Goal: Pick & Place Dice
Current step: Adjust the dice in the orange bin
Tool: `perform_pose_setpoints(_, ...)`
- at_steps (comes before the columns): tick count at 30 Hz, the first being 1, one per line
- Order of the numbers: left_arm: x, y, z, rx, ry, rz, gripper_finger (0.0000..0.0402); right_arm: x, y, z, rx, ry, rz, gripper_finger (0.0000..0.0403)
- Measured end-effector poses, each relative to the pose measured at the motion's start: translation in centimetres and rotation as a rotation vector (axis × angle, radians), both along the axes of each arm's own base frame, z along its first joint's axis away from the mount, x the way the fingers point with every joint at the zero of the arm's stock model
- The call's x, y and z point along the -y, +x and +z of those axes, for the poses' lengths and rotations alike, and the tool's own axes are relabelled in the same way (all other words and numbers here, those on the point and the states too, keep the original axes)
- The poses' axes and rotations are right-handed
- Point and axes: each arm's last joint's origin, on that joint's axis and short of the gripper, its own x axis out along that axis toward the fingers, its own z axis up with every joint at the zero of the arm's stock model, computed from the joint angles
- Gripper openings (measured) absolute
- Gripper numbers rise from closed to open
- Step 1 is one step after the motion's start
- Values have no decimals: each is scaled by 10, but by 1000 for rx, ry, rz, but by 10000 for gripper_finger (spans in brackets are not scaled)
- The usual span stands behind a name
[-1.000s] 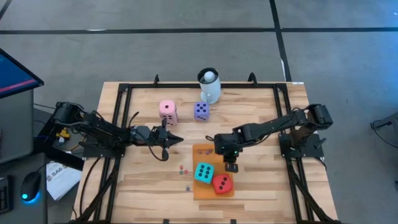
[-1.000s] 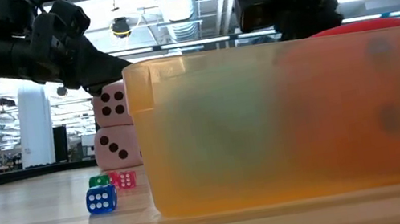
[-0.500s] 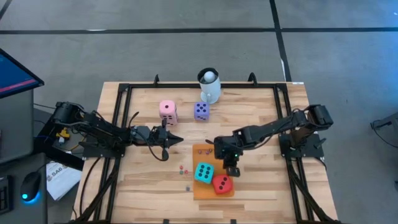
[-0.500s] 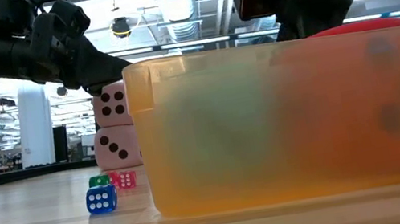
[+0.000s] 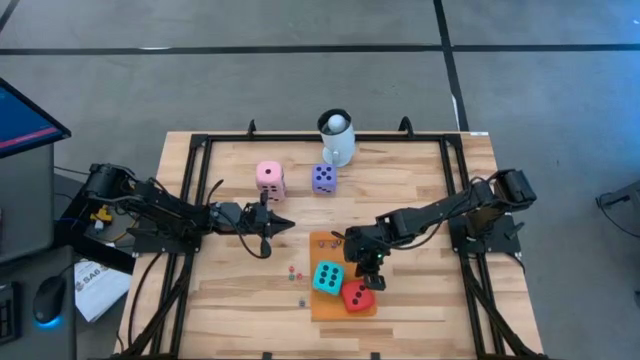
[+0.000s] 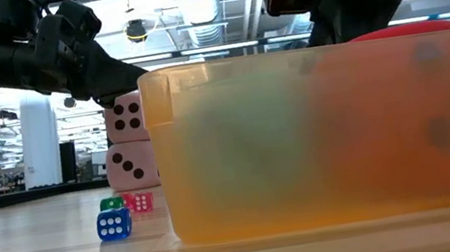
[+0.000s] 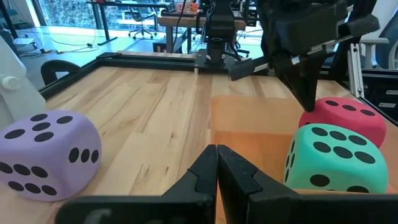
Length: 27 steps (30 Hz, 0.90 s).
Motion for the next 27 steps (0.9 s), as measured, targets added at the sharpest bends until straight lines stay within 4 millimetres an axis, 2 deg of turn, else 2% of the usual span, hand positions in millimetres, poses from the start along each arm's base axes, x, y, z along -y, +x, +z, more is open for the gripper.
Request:
perform_pose_setpoints(5,0,0,0,0,0,0,0,0,0,0,-6,1,-1,0)
perform_pose_setpoints(16,0,0,0,0,-1,-3,0,-1,-10,-4,-147,58,-25,0)
perform_pose_setpoints(21,0,0,0,0,-1,-3,0,2,-8,-4,-113,-36,-56,0)
perform_pose_setpoints(27,0,0,0,0,0,-2,0,21,-1,-4,-41,-182,-146,0)
